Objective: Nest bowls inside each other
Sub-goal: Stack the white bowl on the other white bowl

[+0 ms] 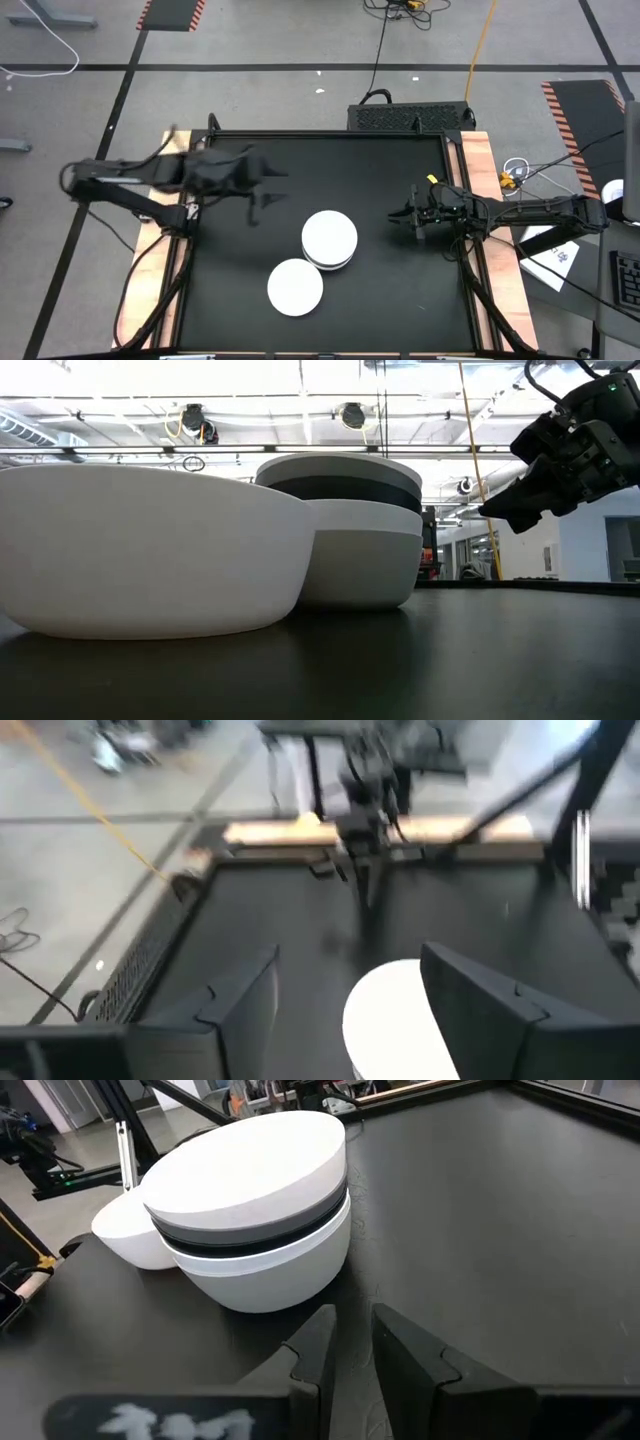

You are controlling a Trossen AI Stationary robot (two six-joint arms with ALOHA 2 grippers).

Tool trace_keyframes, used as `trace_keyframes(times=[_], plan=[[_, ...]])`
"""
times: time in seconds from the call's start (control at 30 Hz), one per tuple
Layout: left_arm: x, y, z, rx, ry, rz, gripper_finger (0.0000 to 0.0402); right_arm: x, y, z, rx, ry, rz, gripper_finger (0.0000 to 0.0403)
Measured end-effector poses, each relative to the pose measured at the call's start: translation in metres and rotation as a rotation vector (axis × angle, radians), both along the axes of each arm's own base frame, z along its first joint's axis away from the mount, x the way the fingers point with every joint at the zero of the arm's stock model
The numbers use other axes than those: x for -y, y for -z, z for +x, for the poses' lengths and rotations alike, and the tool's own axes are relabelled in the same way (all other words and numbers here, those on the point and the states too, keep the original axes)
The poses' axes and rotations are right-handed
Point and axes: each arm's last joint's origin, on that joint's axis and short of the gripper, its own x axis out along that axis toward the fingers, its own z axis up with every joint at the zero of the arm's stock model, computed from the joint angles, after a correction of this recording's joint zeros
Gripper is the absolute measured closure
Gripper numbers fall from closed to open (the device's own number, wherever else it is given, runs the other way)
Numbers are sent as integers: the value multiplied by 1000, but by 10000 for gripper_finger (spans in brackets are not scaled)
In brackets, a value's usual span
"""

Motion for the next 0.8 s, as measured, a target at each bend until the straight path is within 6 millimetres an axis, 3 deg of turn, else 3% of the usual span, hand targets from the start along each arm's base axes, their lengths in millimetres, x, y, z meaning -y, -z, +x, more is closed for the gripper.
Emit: trace_keyframes(times=[0.17, 0.37, 0.8], plan=[[4, 52, -43, 126, -55, -67, 202, 0, 0, 0, 1, -5, -20, 342], [5, 107, -66, 155, -56, -151, 275, 0, -1, 0, 10, -5, -21, 342], [5, 159, -100, 250, -17, -110, 351, 0, -1, 0, 9, -4, -19, 342]])
